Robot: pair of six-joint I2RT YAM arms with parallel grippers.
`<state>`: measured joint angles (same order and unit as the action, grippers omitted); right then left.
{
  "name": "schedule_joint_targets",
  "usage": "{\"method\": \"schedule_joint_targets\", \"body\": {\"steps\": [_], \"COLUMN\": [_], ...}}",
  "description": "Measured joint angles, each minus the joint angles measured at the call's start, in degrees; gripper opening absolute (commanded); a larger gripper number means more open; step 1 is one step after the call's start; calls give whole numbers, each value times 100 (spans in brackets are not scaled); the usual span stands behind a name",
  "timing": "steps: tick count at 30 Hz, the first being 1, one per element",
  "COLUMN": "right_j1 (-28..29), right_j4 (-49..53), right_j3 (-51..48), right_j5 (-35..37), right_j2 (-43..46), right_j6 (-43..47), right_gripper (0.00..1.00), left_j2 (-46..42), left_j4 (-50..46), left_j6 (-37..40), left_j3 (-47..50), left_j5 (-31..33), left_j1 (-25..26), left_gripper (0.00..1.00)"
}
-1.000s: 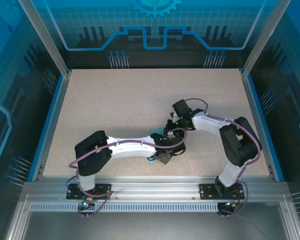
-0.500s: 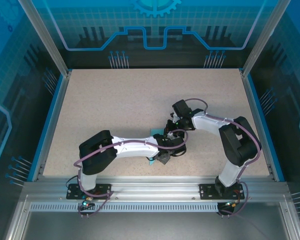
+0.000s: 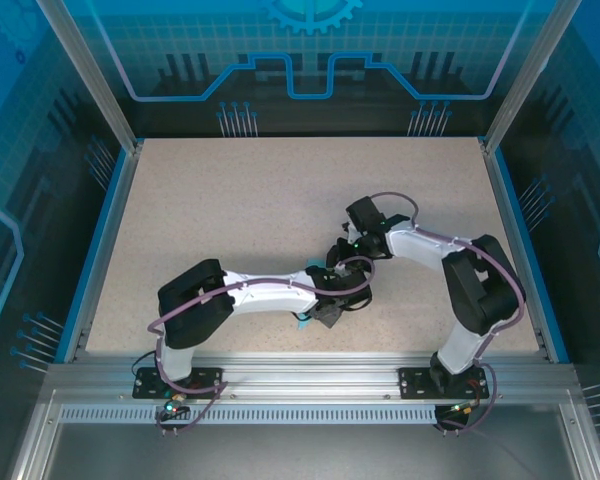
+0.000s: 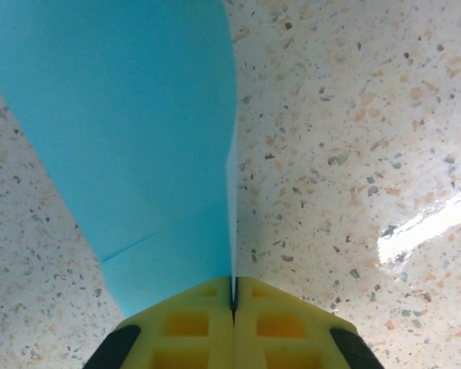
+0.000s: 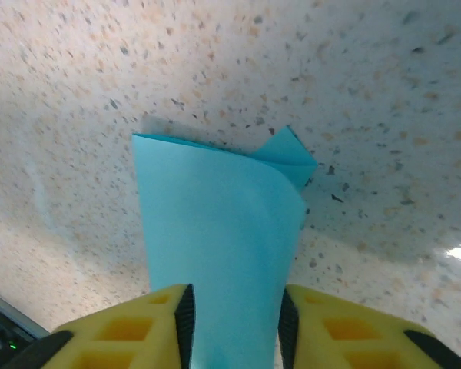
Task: Fold a paper plane with a square sheet of paper (fold left side to right side)
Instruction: Fold the wing for the fifth time at the center of the table.
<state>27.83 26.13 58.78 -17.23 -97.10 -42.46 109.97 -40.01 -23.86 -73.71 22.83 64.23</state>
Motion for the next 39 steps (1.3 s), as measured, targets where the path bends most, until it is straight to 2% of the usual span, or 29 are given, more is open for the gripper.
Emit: {"method": "schedule_joint_targets", "body": {"steps": [3, 8, 12, 20, 26, 39], "right_j1": [-131, -496, -721, -710, -356, -46], "right_j4": [22, -4, -4, -293, -815, -2417], "right_j3": [-31, -472, -1091, -2013, -2326, -2730], "right_j5": [208, 529, 723, 647, 544, 57], "right_j2": [461, 1460, 2072, 2490, 2490, 2081], "right_j6": [133, 262, 332, 420, 413, 13], "right_gripper": [62, 75, 80, 81, 81, 78], "left_j2": [-7, -79, -190, -573, -675, -1047], "left_j4": [85, 264, 540, 1523, 2511, 4454], "left_j6": [-2, -2, -28, -457, -931, -1886], "left_j3": [7, 42, 151, 820, 1432, 2629], "left_j5": [-262, -820, -1469, -2992, -3923, -5128], "left_j1": [-107, -310, -584, -1399, -1821, -2457], "left_gripper": [4, 4, 4, 3, 2, 2]}}
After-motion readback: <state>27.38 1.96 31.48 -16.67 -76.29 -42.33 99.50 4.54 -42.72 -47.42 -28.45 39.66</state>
